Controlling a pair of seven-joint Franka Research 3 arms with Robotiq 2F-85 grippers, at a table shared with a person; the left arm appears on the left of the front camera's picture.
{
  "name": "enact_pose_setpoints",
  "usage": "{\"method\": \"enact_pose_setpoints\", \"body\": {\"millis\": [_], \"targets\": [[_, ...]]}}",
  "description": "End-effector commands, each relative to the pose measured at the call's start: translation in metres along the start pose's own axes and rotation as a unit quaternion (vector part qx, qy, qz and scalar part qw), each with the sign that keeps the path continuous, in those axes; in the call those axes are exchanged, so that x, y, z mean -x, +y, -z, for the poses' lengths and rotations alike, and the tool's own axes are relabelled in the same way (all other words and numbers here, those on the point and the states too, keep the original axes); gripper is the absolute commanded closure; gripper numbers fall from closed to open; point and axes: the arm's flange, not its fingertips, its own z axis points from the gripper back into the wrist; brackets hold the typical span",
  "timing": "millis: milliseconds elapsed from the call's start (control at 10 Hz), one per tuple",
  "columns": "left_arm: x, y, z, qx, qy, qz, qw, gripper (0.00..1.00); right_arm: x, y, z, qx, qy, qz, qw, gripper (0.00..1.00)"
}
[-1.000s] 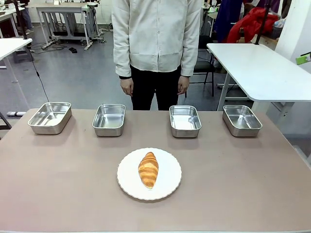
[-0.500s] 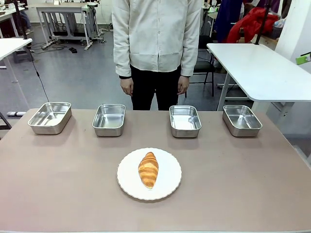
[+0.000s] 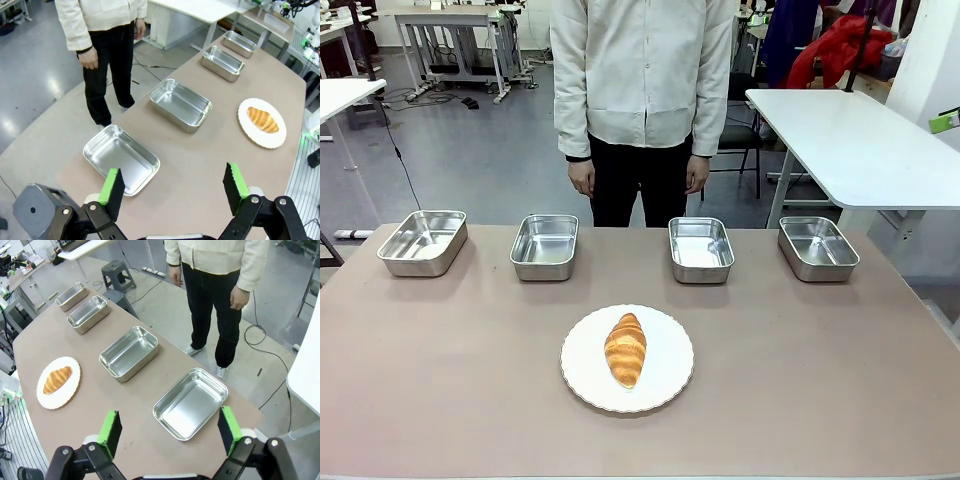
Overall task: Place the bread in the container.
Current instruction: Place the Butter Roll into the Airtight Container indicated by the human.
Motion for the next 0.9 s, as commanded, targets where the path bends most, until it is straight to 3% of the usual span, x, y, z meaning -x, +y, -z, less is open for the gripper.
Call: {"method": "enact_pose_setpoints", "body": {"millis": [0, 800], "targets": [[0.0004, -0.001, -0.0029, 0.003, -0.008, 0.006, 1.0, 0.0, -0.0004, 0.0003, 0.0007, -0.002, 0.0, -0.002, 1.0, 0.0], [0.0004, -0.001, -0.0029, 0.003, -0.008, 0.006, 1.0, 0.0, -0.0004, 0.0003, 0.0007, -0.002, 0.0, -0.002, 1.0, 0.0]]}}
